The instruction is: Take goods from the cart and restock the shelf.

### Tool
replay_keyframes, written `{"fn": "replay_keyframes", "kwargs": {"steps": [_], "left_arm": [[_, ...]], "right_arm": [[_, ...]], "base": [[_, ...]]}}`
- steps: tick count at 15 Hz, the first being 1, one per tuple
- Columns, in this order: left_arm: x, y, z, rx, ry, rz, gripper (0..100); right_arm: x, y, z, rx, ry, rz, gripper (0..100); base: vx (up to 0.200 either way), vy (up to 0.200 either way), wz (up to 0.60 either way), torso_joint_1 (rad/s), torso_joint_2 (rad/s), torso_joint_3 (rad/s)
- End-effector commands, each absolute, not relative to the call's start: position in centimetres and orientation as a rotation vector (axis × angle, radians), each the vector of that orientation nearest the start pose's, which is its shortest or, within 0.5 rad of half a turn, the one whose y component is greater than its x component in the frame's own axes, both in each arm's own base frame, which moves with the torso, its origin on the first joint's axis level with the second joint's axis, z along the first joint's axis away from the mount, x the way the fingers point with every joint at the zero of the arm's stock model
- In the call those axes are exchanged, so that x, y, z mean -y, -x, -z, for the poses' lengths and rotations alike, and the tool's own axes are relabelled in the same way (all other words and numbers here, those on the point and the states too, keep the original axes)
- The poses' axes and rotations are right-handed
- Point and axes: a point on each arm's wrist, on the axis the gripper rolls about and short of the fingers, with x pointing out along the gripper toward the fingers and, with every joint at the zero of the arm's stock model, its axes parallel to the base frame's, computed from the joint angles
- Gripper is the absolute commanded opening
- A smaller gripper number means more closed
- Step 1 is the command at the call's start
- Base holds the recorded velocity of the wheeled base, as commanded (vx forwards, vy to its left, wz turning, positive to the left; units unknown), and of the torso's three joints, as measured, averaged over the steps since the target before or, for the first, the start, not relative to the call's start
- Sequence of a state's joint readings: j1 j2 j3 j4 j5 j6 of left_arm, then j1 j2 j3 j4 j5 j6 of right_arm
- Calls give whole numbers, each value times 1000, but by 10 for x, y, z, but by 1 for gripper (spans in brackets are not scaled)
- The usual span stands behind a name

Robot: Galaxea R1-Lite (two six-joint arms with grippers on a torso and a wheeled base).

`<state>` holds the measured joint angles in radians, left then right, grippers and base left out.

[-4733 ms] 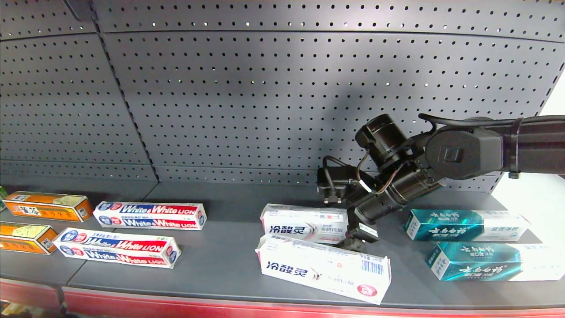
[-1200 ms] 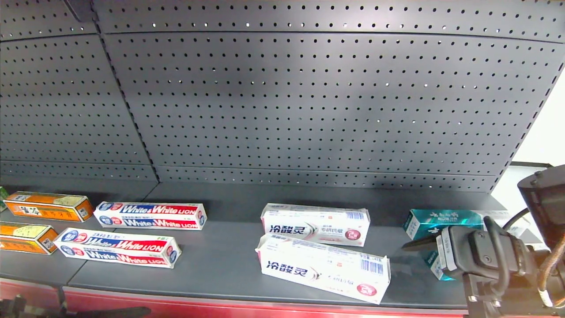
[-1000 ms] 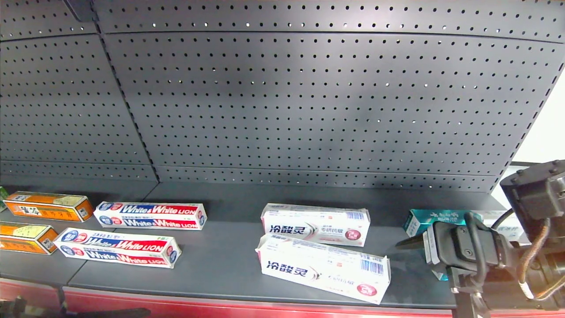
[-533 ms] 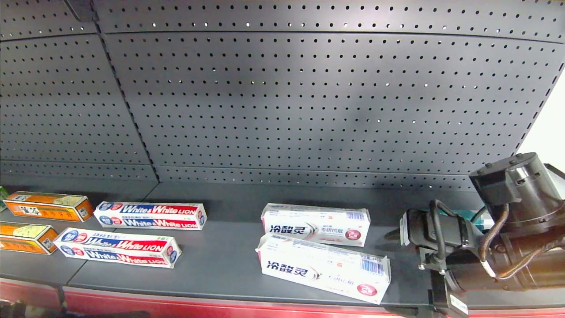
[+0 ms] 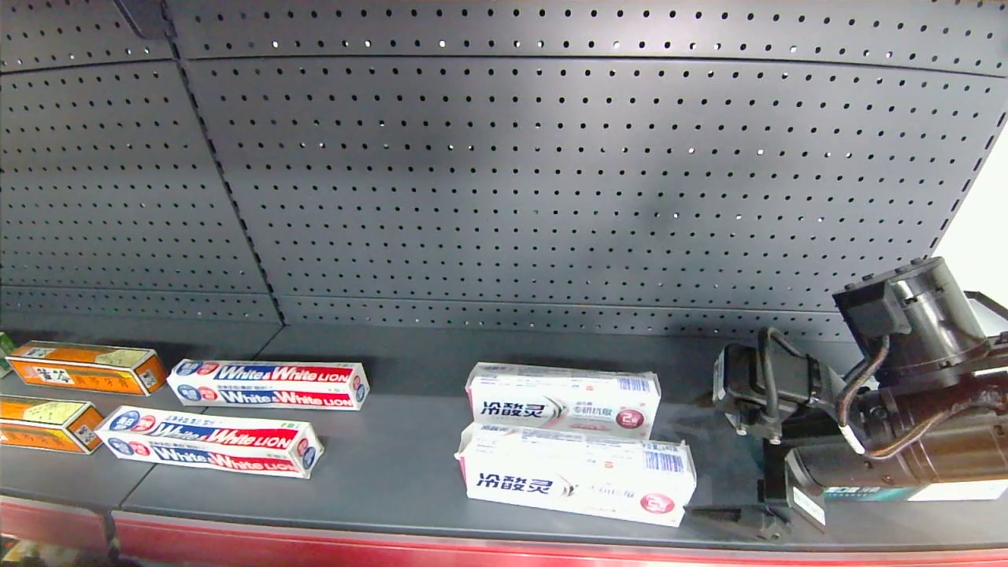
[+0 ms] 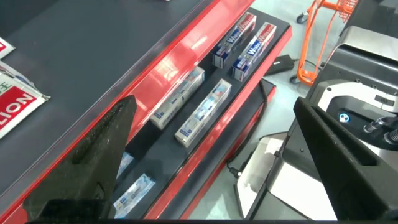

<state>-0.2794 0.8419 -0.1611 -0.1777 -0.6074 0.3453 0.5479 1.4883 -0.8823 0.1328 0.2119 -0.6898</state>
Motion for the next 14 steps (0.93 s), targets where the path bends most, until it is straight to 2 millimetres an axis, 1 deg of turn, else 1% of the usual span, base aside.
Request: {"fn": "replay_keyframes", "kwargs": {"steps": [1,6,9,10,14], "left_arm": [[31,-63,-125,-356,-231,943,100],[31,-63,-125,-355,-229,941,100],[31,-63,-125,-356,-230,941,100],[31,-63,-125,-356,-230,941,100],[30,-59,-121,-355,-229,941,100]], "right_arm": [[-129,-203,-192,-475,751,-958,100],[-126,-200,-193,-469,749,-953,100],[-112,-201,-194,-482,733,-904,100],[-110,-202,-193,-487,730,-897,100],[-117,-214,-188,-498,732,-900,100]], "base": [[0,0,0,0,0,0],[0,0,0,0,0,0],[0,0,0,0,0,0],[0,0,0,0,0,0],[0,0,0,0,0,0]]}}
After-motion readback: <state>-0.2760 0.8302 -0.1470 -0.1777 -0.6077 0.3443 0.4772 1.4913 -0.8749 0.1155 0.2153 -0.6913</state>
